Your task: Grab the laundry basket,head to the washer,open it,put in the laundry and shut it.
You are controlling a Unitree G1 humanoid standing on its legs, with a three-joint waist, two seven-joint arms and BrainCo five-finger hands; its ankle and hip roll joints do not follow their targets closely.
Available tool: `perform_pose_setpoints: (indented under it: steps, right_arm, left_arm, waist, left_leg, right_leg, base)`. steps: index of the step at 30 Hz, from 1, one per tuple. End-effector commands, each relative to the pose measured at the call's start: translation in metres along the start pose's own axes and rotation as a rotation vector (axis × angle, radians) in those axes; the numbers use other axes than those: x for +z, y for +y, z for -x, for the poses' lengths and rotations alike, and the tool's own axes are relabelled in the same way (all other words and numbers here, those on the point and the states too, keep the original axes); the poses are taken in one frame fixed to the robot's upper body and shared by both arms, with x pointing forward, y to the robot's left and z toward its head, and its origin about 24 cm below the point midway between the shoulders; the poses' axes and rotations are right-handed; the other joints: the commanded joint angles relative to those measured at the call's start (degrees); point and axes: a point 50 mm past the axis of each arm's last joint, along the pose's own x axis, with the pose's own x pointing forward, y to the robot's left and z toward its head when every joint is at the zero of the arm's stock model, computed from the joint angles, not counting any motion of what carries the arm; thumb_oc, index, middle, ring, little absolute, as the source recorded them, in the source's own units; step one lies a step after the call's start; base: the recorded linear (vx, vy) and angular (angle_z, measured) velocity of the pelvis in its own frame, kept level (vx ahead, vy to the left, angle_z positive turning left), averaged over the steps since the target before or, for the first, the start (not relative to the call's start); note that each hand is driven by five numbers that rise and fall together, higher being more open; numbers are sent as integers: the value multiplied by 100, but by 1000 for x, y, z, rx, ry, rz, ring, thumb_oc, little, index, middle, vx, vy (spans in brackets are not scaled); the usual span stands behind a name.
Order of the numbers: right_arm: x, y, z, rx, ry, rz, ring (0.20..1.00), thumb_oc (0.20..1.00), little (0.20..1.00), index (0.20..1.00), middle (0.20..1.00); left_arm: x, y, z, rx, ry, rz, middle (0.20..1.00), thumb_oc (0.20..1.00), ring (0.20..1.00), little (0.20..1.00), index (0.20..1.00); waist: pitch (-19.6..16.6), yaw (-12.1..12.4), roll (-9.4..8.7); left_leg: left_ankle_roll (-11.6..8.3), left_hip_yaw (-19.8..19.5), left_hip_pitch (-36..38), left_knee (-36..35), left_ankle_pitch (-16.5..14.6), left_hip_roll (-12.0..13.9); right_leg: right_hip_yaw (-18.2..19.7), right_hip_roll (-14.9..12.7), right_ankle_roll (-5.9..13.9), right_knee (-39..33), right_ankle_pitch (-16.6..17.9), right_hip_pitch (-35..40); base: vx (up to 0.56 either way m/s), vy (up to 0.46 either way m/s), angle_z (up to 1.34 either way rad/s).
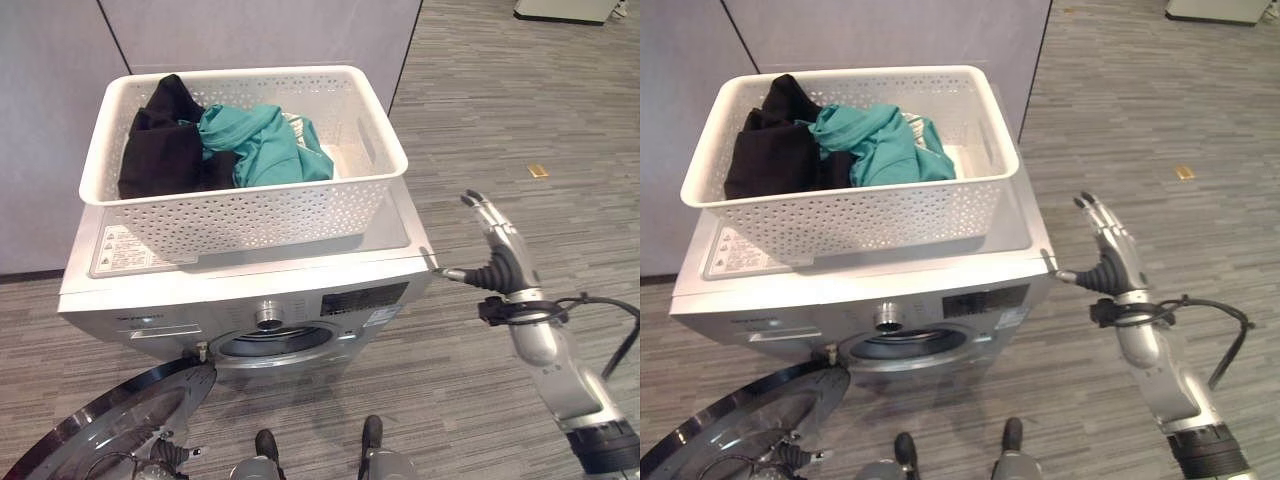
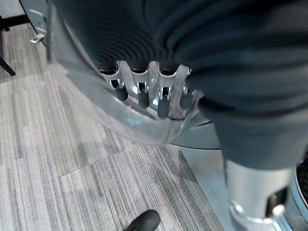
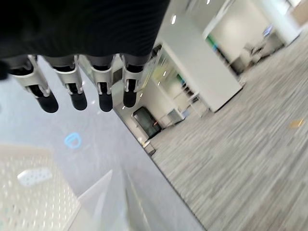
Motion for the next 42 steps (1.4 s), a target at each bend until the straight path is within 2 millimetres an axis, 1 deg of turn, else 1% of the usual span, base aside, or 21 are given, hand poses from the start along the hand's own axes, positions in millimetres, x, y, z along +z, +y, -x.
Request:
perform_pose_setpoints:
  steps: [1,2,4,5,6,8,13,17,21,23,24,25,27,30,32,33,35,36,37,39,42]
  right_arm:
    - [10,-30,-4,-119,-70,39,1000,1000,1000,1000,1000]
    - [8,-32,-2,-126,-61,42,1000,1000,1000,1000,1000]
    - [7,-46,0,-187,-64,67,1000,1000,1000,1000,1000]
    - [7,-46,1,-187,-62,69,1000,1000,1000,1000,1000]
    - [3,-53,2,-240,-47,87,1000,1000,1000,1000,1000]
    - [2,-59,2,-253,-48,118,1000,1000,1000,1000,1000]
    - [4,-73,3,-294,-61,142,1000,1000,1000,1000,1000]
    - [14,-94,-4,-348,-129,165,1000,1000,1000,1000,1000]
    - [25,-119,-22,-382,-213,144,1000,1000,1000,1000,1000]
    - [33,-133,-35,-364,-263,155,1000,1000,1000,1000,1000]
    - [38,-144,-48,-346,-294,122,1000,1000,1000,1000,1000]
    - [38,-144,-49,-345,-296,121,1000,1000,1000,1000,1000]
    - [48,-155,-66,-299,-338,88,1000,1000,1000,1000,1000]
    - [48,-167,-89,-274,-317,48,1000,1000,1000,1000,1000]
    - [58,-176,-109,-233,-328,68,1000,1000,1000,1000,1000]
    - [58,-179,-116,-221,-314,30,1000,1000,1000,1000,1000]
    - [55,-182,-132,-204,-280,-66,1000,1000,1000,1000,1000]
    - [57,-181,-138,-172,-267,-59,1000,1000,1000,1000,1000]
    - [57,-182,-153,-126,-224,-49,1000,1000,1000,1000,1000]
    - [58,-175,-166,-41,-171,-17,1000,1000,1000,1000,1000]
    - [57,-170,-173,10,-141,-18,1000,1000,1000,1000,1000]
  left_arm:
    - [-3,-6,2,-29,-13,-70,1000,1000,1000,1000,1000]
    - [-3,-10,2,-40,-16,-83,1000,1000,1000,1000,1000]
    - [7,-23,4,-68,-62,-103,1000,1000,1000,1000,1000]
    - [7,-24,4,-70,-63,-105,1000,1000,1000,1000,1000]
    - [19,-28,4,-78,-117,-114,1000,1000,1000,1000,1000]
    - [25,-29,4,-81,-143,-128,1000,1000,1000,1000,1000]
    - [14,-41,7,-129,-107,-190,1000,1000,1000,1000,1000]
    - [0,-45,10,-159,-55,-187,1000,1000,1000,1000,1000]
    - [-16,-41,11,-173,4,-185,1000,1000,1000,1000,1000]
    - [-21,-37,11,-175,20,-187,1000,1000,1000,1000,1000]
    - [-25,-37,12,-185,31,-185,1000,1000,1000,1000,1000]
    - [-25,-37,12,-186,31,-182,1000,1000,1000,1000,1000]
    - [-27,-38,12,-203,37,-184,1000,1000,1000,1000,1000]
    - [-30,-36,13,-208,47,-175,1000,1000,1000,1000,1000]
    - [-30,-34,12,-207,51,-158,1000,1000,1000,1000,1000]
    - [-30,-31,11,-200,52,-158,1000,1000,1000,1000,1000]
    - [-29,-31,11,-201,52,-146,1000,1000,1000,1000,1000]
    - [-27,-30,10,-199,49,-145,1000,1000,1000,1000,1000]
    - [-25,-30,10,-199,48,-125,1000,1000,1000,1000,1000]
    - [-24,-24,8,-181,54,-113,1000,1000,1000,1000,1000]
    - [-24,-22,7,-176,60,-94,1000,1000,1000,1000,1000]
  waist:
    - [-296,24,-123]
    - [-327,7,-103]
    - [-371,-7,-10]
    - [-374,-17,2]
    - [-373,-23,62]
    - [-442,-26,96]
    - [-584,-45,107]
    - [-690,-41,62]
    - [-730,11,-40]
    - [-731,63,-114]
    - [-736,108,-185]
    - [-739,97,-177]
    - [-732,173,-287]
    - [-706,257,-394]
    - [-684,312,-474]
    - [-661,367,-528]
    - [-616,429,-585]
    - [-583,473,-633]
    - [-532,485,-643]
    - [-467,570,-734]
    - [-425,599,-766]
  left_leg:
    - [-94,-722,-183,251,-385,-162]
    - [-90,-777,-158,177,-355,-173]
    - [-129,-830,-132,81,-302,-171]
    - [-131,-854,-139,80,-298,-172]
    - [-165,-963,-208,76,-224,-180]
    - [-185,-1069,-183,-36,-173,-177]
    - [-228,-1155,-63,-159,-154,-191]
    - [-233,-1227,-41,-183,-122,-196]
    - [-244,-1221,-49,-230,-183,-169]
    - [-249,-1240,-107,-230,-174,-169]
    - [-259,-1252,-172,-230,-157,-174]
    - [-259,-1252,-179,-230,-155,-177]
    - [-277,-1258,-261,-230,-119,-177]
    - [-288,-1278,-387,-230,-76,-183]
    - [-297,-1293,-475,-230,-51,-181]
    - [-306,-1323,-526,-230,-32,-185]
    - [-323,-1368,-635,-230,0,-198]
    - [-335,-1385,-697,-230,23,-198]
    - [-349,-1435,-810,-230,54,-207]
    - [-362,-1478,-924,-230,86,-206]
    - [-369,-1493,-982,-230,106,-209]
  right_leg:
    - [-325,-58,-115,-76,354,-78]
    - [-333,-34,-141,-169,334,-15]
    - [-555,-85,-155,-387,346,113]
    - [-580,-87,-156,-402,351,124]
    - [-725,-84,-179,-402,320,128]
    - [-845,-67,-206,-385,215,202]
    - [-976,-106,-213,-452,167,400]
    - [-1036,-156,-180,-517,207,485]
    - [-1080,-188,-139,-536,192,482]
    - [-1115,-195,-125,-505,206,434]
    - [-1144,-210,-110,-485,227,393]
    - [-1144,-212,-109,-485,228,386]
    - [-1190,-233,-88,-501,277,337]
    - [-1232,-260,-67,-525,343,256]
    - [-1246,-272,-54,-540,384,197]
    - [-1267,-274,-53,-553,410,174]
    - [-1306,-290,-43,-591,461,122]
    - [-1342,-297,-33,-600,484,84]
    - [-1390,-300,-23,-620,521,14]
    - [-1401,-298,-12,-636,576,-59]
    - [-1404,-303,-8,-641,601,-91]
  base:
    - [144,42,123]
    - [145,2,70]
    - [111,-29,49]
    - [41,-48,38]
    - [23,-46,50]
    - [61,-48,55]
    - [73,-12,31]
    - [46,0,8]
    - [37,12,7]
    - [-8,20,2]
    - [-11,35,6]
    - [-14,49,7]
    - [-22,33,6]
    - [-22,48,3]
    - [-18,45,4]
    - [-37,35,7]
    - [-38,41,9]
    - [-46,57,19]
    - [-37,57,29]
    - [-8,49,26]
    - [5,27,7]
